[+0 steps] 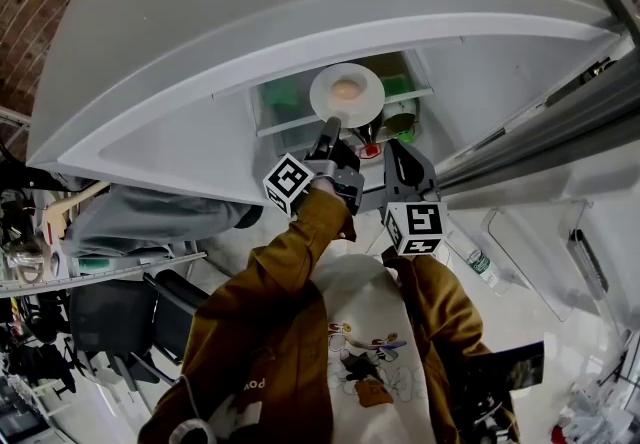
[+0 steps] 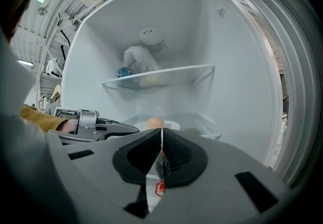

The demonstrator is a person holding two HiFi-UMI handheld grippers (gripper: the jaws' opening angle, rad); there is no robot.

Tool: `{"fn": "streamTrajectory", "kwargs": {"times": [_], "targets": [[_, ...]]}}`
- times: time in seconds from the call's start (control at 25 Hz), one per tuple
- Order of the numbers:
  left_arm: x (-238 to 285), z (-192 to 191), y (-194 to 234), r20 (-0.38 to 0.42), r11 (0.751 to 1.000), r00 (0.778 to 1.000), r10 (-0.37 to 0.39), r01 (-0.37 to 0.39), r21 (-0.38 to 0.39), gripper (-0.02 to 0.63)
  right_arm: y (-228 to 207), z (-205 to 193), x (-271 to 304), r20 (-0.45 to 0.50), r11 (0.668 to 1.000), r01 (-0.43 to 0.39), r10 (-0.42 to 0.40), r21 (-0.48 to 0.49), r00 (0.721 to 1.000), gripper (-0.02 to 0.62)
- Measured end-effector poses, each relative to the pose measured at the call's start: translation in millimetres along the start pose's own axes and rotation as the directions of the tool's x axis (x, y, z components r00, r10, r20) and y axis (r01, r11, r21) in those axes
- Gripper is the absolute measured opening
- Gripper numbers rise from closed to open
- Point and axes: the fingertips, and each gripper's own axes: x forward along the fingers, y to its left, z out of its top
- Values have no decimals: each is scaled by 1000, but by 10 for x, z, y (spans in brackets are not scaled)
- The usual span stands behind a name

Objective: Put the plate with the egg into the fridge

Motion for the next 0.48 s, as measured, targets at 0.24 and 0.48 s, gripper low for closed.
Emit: {"fn": "streamTrajectory", "kwargs": {"times": [0.24, 0.48], "targets": [[30, 42, 31, 35, 1000, 999, 14, -13, -11, 17, 40, 2, 34, -4, 1000, -16, 16, -15, 1000, 8], [62, 54, 59, 56, 999, 998, 30, -29, -13, 18, 54, 3, 36, -6, 999, -26, 26, -23, 1000, 8]]}}
